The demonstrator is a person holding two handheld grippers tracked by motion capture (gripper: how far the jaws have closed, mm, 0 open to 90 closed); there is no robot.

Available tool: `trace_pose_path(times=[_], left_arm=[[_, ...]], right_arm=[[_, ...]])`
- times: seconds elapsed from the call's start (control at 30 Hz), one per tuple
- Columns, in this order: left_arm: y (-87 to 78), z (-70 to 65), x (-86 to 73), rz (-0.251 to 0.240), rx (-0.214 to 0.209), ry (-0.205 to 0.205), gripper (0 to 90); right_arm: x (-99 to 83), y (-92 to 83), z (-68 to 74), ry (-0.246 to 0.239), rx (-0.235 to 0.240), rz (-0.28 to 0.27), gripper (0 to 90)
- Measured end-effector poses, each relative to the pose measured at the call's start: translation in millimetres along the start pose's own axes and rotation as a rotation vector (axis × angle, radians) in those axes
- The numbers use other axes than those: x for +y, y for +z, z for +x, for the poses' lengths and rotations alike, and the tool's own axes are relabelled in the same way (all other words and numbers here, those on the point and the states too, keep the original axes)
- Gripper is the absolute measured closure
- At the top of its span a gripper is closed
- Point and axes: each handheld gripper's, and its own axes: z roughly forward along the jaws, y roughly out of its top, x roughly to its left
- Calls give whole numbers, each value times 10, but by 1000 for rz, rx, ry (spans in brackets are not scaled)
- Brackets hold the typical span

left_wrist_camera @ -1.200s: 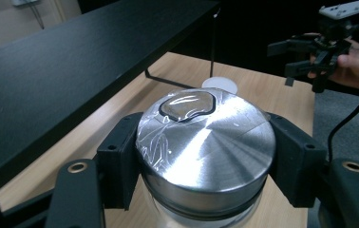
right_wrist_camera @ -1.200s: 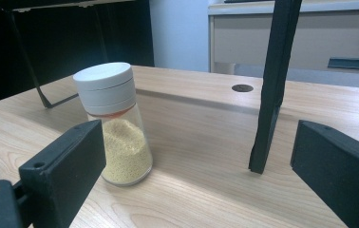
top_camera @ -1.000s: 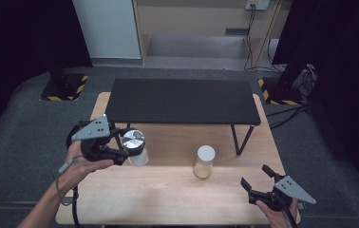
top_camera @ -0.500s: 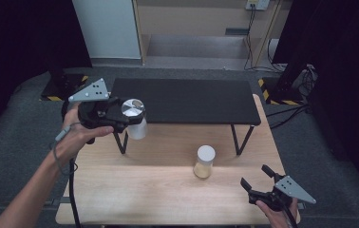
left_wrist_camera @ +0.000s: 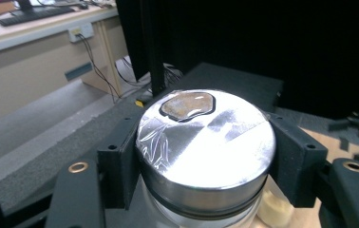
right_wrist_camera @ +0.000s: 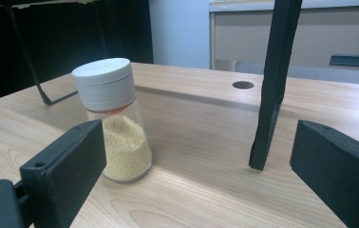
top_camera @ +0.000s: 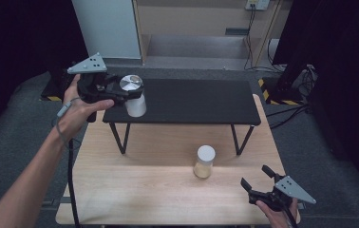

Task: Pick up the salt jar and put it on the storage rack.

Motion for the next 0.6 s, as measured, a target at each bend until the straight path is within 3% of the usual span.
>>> trace_pose_path(times=[0.27,0.4,0.6], left_arm=[[142,92,-25,-19,63,-36,337],[237,115,-54,-1,85,-43,337],[372,145,-179,4,84,-71,337]], right_arm=[[-2,2,-5,2,0,3,48],[-3,-1,-5,3,-1,2,48],[-5,-3,-8,4,-1,2,48]])
